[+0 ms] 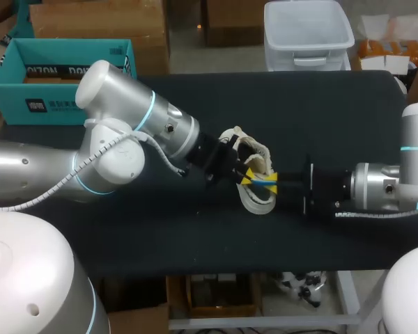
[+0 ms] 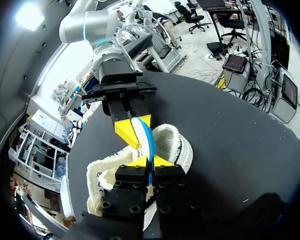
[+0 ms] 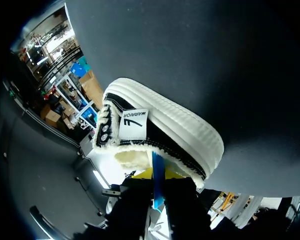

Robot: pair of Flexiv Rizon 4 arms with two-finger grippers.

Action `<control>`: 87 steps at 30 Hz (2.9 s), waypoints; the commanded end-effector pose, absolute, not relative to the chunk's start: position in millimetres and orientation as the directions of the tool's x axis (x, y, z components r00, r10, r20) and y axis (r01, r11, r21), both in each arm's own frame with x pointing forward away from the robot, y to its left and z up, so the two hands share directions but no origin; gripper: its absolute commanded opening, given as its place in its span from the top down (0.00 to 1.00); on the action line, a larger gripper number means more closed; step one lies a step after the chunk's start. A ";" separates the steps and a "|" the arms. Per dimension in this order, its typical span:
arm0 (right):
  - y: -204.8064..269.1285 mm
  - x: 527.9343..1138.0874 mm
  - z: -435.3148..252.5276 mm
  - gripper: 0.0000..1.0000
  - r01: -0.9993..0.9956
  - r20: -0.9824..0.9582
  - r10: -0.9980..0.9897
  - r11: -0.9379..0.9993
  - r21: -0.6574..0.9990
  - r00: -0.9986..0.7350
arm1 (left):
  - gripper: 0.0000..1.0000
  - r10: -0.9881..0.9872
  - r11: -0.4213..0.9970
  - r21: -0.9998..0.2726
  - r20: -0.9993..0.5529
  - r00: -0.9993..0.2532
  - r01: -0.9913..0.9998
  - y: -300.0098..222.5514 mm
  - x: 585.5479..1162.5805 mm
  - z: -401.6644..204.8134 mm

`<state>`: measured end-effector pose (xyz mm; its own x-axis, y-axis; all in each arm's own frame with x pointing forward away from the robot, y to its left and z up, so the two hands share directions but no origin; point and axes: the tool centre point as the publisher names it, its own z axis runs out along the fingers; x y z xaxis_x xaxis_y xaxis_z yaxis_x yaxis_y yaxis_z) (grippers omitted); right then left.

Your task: Open the shoe tongue, take the insole out of the shoe, put the insole back into the shoe, and pack the shoe into the shoebox

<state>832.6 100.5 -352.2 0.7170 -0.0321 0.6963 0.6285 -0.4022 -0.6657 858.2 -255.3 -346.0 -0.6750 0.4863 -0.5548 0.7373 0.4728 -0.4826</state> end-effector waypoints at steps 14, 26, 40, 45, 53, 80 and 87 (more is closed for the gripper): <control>104.9 835.8 -350.6 0.55 0.613 0.674 -0.010 -0.405 -0.678 0.738 | 1.00 0.493 0.470 -0.493 -0.542 -0.681 0.732 -261.9 863.5 -352.2; 97.8 816.8 -341.3 0.97 0.600 0.681 -0.021 -0.452 -0.660 0.732 | 1.00 0.493 0.470 -0.494 -0.540 -0.682 0.731 -264.7 861.0 -352.8; 95.5 814.2 -339.5 1.00 0.591 0.673 -0.015 -0.464 -0.660 0.739 | 1.00 0.483 0.480 -0.498 -0.537 -0.691 0.722 -264.1 862.7 -353.3; 95.3 817.2 -341.3 1.00 0.590 0.670 -0.010 -0.464 -0.661 0.742 | 1.00 0.482 0.474 -0.512 -0.530 -0.698 0.716 -261.2 862.0 -350.9; 95.9 826.1 -349.5 1.00 0.576 0.646 0.017 -0.471 -0.668 0.763 | 0.00 0.488 0.432 -0.547 -0.527 -0.696 0.717 -248.7 851.3 -330.4; 97.7 814.9 -364.6 0.62 0.537 0.567 0.167 -0.608 -0.585 0.807 | 0.00 0.418 0.611 -0.618 -0.279 -0.865 0.495 -197.9 846.4 -265.7; 91.7 805.2 -356.2 0.69 0.532 0.557 0.185 -0.631 -0.564 0.810 | 0.00 0.377 0.638 -0.611 -0.283 -0.882 0.468 -188.0 844.6 -260.0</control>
<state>811.4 94.6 -366.4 0.8063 0.1742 0.5652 0.5398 -0.6074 -0.5828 852.9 -193.6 -263.3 -0.8808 0.3897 -0.2690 0.4685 0.6350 -0.6141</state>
